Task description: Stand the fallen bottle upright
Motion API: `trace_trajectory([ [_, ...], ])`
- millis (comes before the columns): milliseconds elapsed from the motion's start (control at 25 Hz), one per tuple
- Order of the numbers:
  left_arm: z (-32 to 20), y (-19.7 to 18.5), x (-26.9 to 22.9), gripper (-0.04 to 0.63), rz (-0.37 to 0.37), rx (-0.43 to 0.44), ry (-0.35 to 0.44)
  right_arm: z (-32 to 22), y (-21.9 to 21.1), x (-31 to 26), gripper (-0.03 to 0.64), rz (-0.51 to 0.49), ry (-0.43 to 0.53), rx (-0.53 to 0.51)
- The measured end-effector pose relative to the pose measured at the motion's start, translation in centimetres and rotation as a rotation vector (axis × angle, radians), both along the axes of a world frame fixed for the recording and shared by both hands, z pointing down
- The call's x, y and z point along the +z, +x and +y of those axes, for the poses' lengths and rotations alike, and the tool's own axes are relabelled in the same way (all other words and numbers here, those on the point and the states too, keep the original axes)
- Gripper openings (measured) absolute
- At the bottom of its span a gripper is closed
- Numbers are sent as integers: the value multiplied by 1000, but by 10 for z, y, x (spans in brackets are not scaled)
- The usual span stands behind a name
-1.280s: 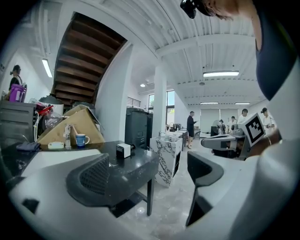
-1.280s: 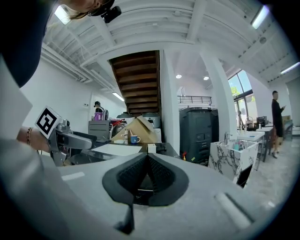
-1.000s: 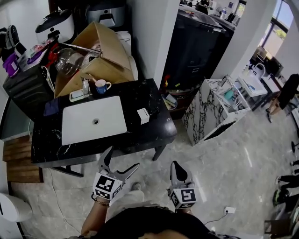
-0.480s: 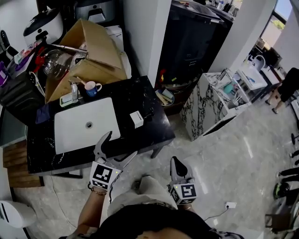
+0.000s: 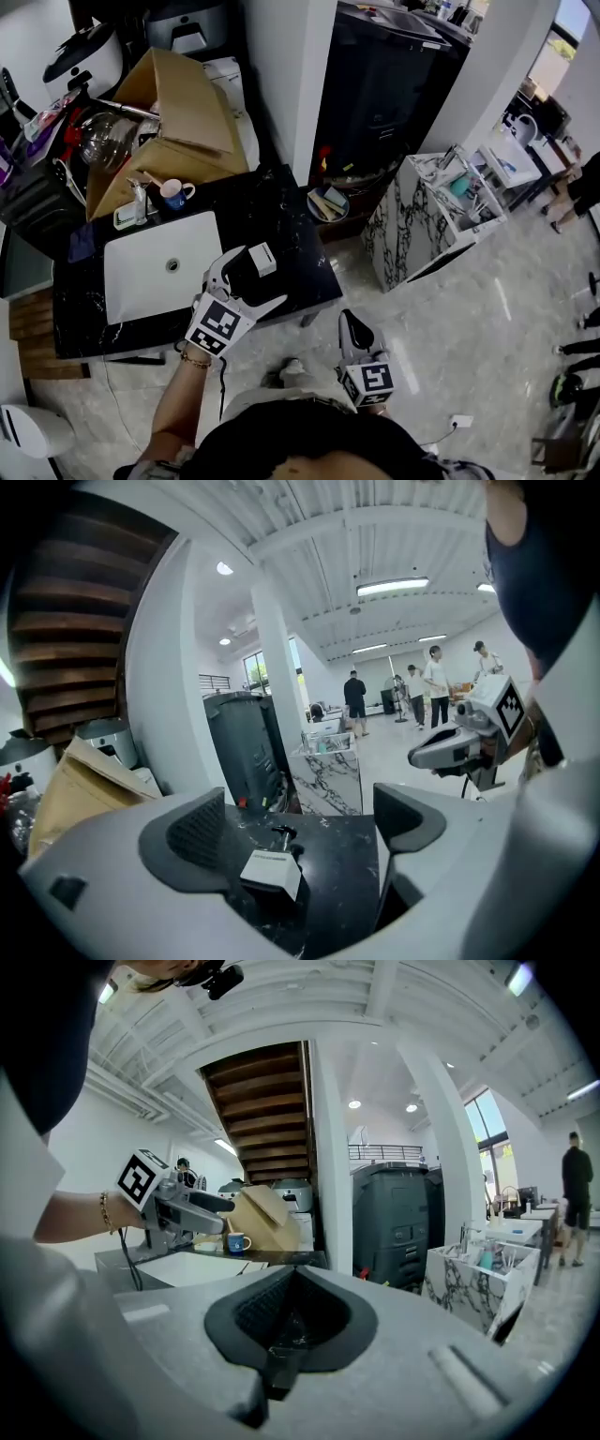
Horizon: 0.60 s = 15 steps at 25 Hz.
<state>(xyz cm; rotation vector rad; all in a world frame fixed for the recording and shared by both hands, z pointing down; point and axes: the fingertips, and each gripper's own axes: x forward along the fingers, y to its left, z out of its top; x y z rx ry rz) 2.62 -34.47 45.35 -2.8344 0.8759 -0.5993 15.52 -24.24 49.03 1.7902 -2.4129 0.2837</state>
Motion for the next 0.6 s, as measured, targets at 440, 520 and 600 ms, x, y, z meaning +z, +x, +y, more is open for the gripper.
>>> trace_trajectory([
  [440, -81, 41, 91, 494, -419, 145, -232, -9, 27, -9, 3, -24, 36, 51],
  [520, -91, 48, 109, 494, -479, 174, -303, -7, 35, -9, 2, -25, 37, 81],
  [600, -94, 52, 132, 494, -553, 211, -401, -5, 44, -8, 3, -26, 37, 114],
])
